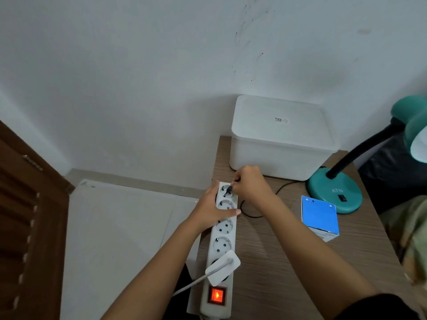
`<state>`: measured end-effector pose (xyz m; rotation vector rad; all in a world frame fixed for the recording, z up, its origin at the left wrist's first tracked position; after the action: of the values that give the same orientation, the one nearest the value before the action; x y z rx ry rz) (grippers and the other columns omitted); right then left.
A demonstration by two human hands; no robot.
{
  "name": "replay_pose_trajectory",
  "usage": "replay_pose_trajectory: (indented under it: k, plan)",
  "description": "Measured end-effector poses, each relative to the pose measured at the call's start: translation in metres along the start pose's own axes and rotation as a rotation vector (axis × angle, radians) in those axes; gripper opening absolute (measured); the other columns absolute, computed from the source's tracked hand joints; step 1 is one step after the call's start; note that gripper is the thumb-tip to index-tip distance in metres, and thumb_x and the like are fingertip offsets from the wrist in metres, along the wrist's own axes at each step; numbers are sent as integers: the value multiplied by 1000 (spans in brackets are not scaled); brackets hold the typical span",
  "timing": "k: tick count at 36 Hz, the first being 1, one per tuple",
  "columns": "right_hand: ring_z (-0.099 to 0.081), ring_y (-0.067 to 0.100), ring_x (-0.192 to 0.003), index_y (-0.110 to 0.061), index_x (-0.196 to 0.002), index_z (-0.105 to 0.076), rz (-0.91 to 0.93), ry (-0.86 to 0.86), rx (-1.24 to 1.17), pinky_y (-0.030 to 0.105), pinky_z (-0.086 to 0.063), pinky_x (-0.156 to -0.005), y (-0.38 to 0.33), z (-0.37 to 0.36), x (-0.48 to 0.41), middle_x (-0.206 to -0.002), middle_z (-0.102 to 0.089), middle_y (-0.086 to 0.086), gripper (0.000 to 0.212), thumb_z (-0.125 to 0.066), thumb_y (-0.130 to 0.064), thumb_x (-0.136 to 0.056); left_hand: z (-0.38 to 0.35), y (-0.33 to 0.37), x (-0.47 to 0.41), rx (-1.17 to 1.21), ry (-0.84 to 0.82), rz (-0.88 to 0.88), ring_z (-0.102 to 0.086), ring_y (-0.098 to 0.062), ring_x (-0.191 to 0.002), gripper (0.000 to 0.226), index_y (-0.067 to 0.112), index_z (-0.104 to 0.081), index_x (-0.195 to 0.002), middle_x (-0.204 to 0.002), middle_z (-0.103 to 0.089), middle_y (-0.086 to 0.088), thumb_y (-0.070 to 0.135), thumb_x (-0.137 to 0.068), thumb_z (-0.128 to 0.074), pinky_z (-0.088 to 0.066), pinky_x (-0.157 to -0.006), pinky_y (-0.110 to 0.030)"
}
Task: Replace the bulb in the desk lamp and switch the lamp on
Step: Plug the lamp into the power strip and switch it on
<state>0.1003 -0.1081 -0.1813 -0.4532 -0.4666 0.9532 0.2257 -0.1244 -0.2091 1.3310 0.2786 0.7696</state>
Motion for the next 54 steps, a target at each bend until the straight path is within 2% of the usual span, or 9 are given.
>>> replay_pose_trajectory:
  k: [6,15,20,24,27,32,40,47,54]
  plan:
    - [-48,24,-56,7,-75,-62,21,-47,108,25,-37,-46,-7,-4,3,-68,-52,12,8,-60,-1,-74,2,-5,-2,-19,8,-63,-36,24,-72,72,8,-37,-135,-88,-32,31,15,-76,-76,-33,-60,10]
    - [-37,17,-46,-4,-59,-46,-23,-14,85,23,-28,-40,-7,-6,4,-53,-40,5,23,-60,-4,-77,0,-3,-4,-37,-13,-18,-39,37,-70,53,44,-36,-85,-91,-36,30,14,-74,-78,-35,-63,7]
    - [-51,26,-60,5,-75,-63,-18,-12,84,28,-39,-50,-3,-14,6,-64,-53,12,18,-61,-12,-81,1,-9,-7,-82,6,-46,-38,13,-93,69,16,-39,-134,-105,-37,22,17,-76,-76,-32,-63,10]
    - [-61,32,-68,5,-80,-67,-5,-13,74,35,-48,-58,2,-19,5,-75,-63,20,19,-61,-13,-82,1,-12,-7,-100,-11,-6,-25,3,-115,90,15,-22,-146,-146,-33,3,23,-75,-77,-28,-91,-10]
    - [-63,33,-72,5,-80,-67,-3,-25,71,37,-49,-59,3,-22,4,-79,-64,21,19,-61,-13,-83,1,-10,-7,-111,7,14,-27,1,-121,94,17,-19,-147,-149,-30,3,26,-74,-78,-27,-94,-18]
    - [-50,25,-67,1,-73,-57,-6,-58,141,25,-33,-47,-3,-22,4,-74,-52,14,19,-58,-13,-85,2,-12,-9,-111,7,16,-45,2,-105,62,34,-42,-121,-114,-45,23,21,-73,-79,-37,-75,-6]
    - [-49,22,-59,-6,-71,-55,-10,-126,88,25,-33,-44,-3,-15,10,-70,-49,8,17,-53,-12,-87,1,-14,-16,-264,12,7,-58,-9,-103,52,26,-53,-110,-111,-58,4,36,-67,-80,-48,-83,-25]
    - [-65,28,-91,-6,-93,-68,16,-35,-99,39,-55,-84,11,39,29,-97,-70,14,21,-57,-20,-81,0,12,-19,-580,44,20,-48,-24,-115,61,6,-49,-121,-124,-45,-10,35,-74,-74,-40,-90,-26]
    - [-64,17,-94,-7,-102,-70,2,176,-226,22,-47,-82,63,128,62,-102,-72,9,24,-60,-20,-86,-34,84,-36,-507,126,-186,-53,-18,-118,44,8,-54,-123,-125,-55,-7,25,-85,-66,-43,-100,-30]
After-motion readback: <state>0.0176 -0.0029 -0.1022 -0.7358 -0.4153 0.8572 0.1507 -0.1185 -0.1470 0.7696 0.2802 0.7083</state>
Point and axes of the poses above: each hand's wrist, its own x-axis away from the middle knuckle, its own z-axis out of the back of the hand, y = z × x, the point moved 4 cm from there along -x, towards the middle knuckle
